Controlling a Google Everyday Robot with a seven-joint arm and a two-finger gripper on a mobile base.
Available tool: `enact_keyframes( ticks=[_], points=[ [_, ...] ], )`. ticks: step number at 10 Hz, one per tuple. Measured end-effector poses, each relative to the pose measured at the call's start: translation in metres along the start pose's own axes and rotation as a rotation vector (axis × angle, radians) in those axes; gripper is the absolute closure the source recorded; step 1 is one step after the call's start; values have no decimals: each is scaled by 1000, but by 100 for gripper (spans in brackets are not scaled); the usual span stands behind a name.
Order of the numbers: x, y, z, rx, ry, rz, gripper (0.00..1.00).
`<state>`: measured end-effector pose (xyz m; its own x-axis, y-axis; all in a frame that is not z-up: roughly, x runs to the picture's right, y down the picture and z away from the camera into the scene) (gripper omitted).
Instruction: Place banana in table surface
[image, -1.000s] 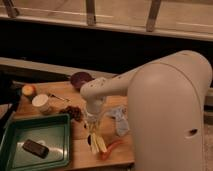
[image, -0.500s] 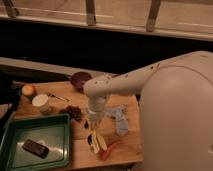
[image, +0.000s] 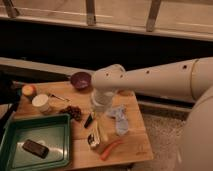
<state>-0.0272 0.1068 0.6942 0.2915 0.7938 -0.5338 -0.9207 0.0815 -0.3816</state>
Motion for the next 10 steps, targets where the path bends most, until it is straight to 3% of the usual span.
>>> enact_keyframes(
  ticks=[4, 6, 8, 10],
  points=[
    [-63, -40, -17, 11, -118, 127, 86],
    [-101, -44, -19, 30, -188, 181, 86],
    [-122, -59, -21, 23, -230, 237, 86],
    [-124, -58, -21, 19, -232, 240, 86]
  ],
)
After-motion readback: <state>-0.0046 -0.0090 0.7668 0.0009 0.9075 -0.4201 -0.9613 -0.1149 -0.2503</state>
